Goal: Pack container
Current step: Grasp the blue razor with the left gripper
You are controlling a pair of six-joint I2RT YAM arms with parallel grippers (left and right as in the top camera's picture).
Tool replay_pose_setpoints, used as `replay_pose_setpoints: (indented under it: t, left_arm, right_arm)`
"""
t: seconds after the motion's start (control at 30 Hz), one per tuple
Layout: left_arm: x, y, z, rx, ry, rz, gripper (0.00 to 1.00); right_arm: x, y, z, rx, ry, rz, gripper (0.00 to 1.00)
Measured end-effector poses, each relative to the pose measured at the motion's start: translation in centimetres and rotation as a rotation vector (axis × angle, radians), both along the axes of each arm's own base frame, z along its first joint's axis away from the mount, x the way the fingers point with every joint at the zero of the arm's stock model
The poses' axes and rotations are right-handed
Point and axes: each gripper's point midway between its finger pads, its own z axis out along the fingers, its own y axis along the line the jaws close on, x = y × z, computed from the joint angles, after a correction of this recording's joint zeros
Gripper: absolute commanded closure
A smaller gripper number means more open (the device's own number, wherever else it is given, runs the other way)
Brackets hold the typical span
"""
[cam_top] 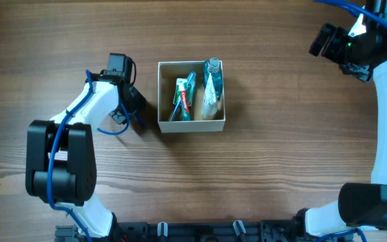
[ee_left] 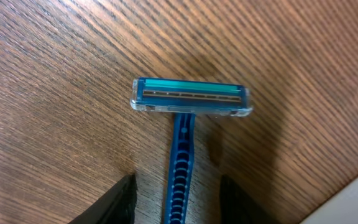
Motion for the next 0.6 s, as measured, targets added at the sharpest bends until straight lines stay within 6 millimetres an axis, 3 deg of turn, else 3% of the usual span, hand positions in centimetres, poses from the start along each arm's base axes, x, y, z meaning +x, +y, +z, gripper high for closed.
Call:
replay_pose_setpoints:
  t: [0.13,0.37,0.6]
  left_arm:
    - [-0.17,-0.02,-0.3,-0.003,0.008,0.006,0.67]
    - [-0.21,-0.05,-0.64,-0.004,0.015,0.011,0.96]
    - [-0.26,-0.03,-0.66,0.001,0.017,-0.021,0.96]
  right_arm:
    - [0.0,0.0,0.02,0.0,-0.001,0.0,0.0]
    - [-0.01,0.0,0.01,0.0,0.0,0.0,0.0]
    - [0.01,0.0,0.0,0.0,0.0,0.0,0.0]
